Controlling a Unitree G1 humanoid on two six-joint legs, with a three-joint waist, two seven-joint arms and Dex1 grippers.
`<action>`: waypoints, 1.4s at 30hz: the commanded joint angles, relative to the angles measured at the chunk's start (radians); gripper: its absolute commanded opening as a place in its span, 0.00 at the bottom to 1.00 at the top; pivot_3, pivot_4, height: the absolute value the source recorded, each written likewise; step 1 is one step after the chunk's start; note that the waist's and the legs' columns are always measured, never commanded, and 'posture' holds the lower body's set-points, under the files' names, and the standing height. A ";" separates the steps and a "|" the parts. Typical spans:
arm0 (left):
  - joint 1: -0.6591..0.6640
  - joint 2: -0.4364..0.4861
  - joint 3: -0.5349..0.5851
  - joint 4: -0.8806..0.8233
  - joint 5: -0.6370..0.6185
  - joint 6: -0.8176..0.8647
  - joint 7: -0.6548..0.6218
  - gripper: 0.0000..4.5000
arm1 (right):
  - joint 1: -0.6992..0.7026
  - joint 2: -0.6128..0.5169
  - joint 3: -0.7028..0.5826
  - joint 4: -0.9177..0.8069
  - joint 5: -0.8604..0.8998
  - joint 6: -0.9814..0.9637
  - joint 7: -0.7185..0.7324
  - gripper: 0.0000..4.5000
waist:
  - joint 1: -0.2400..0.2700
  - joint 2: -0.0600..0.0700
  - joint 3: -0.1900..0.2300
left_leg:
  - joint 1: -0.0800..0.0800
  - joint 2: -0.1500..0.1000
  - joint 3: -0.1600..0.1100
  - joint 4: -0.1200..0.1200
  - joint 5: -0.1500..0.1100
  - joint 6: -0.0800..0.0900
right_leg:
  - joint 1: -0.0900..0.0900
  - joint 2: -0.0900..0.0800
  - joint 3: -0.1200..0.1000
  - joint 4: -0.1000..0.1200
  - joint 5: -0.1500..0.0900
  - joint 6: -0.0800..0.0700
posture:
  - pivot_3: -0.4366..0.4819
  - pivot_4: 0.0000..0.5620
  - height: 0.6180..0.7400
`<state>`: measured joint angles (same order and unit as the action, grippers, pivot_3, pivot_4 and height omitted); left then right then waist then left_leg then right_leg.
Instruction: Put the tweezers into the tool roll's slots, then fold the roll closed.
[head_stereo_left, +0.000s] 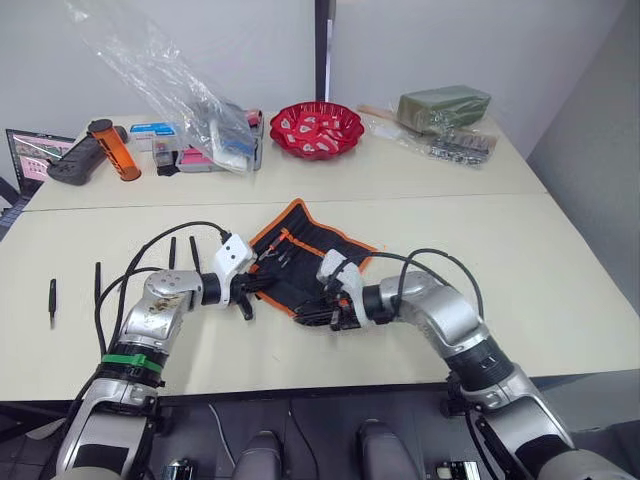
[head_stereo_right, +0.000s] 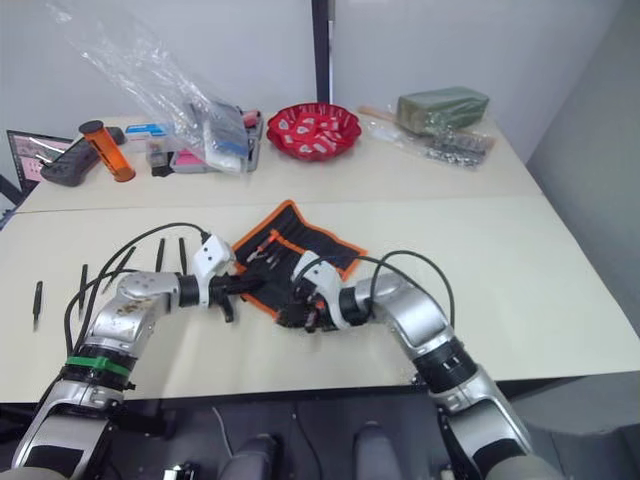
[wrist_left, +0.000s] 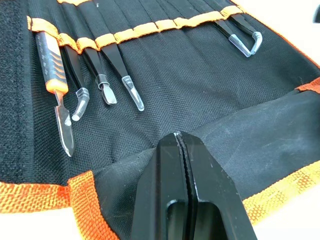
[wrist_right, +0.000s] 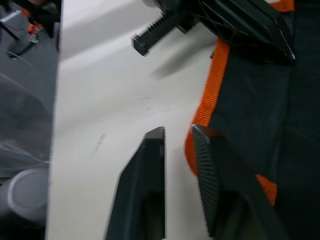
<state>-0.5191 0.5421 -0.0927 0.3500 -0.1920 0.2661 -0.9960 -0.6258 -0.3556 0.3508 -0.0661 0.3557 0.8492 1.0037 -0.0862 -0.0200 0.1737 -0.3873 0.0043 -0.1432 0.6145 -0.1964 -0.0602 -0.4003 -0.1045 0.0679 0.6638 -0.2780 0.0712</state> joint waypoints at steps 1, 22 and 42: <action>0.022 -0.005 0.020 0.024 -0.003 0.022 0.024 0.00 | -0.034 0.009 -0.114 -0.051 0.128 0.076 0.023 0.56 | 0.002 0.000 0.000 | 0.000 0.000 0.000 0.000 0.000 0.000 | 0.000 0.000 0.000 0.000 0.000 0.000 | 0.48 0.27 1.00; 0.050 -0.002 0.085 -0.054 -0.050 0.125 0.086 0.00 | -0.135 0.307 -0.078 0.512 -0.137 -0.461 -0.177 0.00 | -0.005 0.000 0.000 | 0.000 0.000 0.000 -0.002 0.001 -0.001 | -0.002 0.000 0.000 0.001 0.000 -0.001 | 0.48 0.27 1.00; -0.047 -0.067 0.077 -0.121 -0.079 0.245 0.173 0.00 | -0.188 0.376 -0.075 0.870 -0.277 -0.624 -0.171 0.00 | -0.011 0.000 -0.001 | 0.006 0.000 0.000 -0.004 0.001 -0.001 | 0.004 0.000 0.000 0.001 0.000 -0.001 | 0.48 0.27 1.00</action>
<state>-0.5617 0.4683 -0.0012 0.2422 -0.2970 0.5066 -0.8405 -0.8483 0.0222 0.2647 0.7824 0.0976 0.1995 0.8190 -0.0967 -0.0204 0.1729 -0.3794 0.0045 -0.1436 0.6098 -0.1957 -0.0615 -0.3944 -0.1044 0.0679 0.6639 -0.2776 0.0706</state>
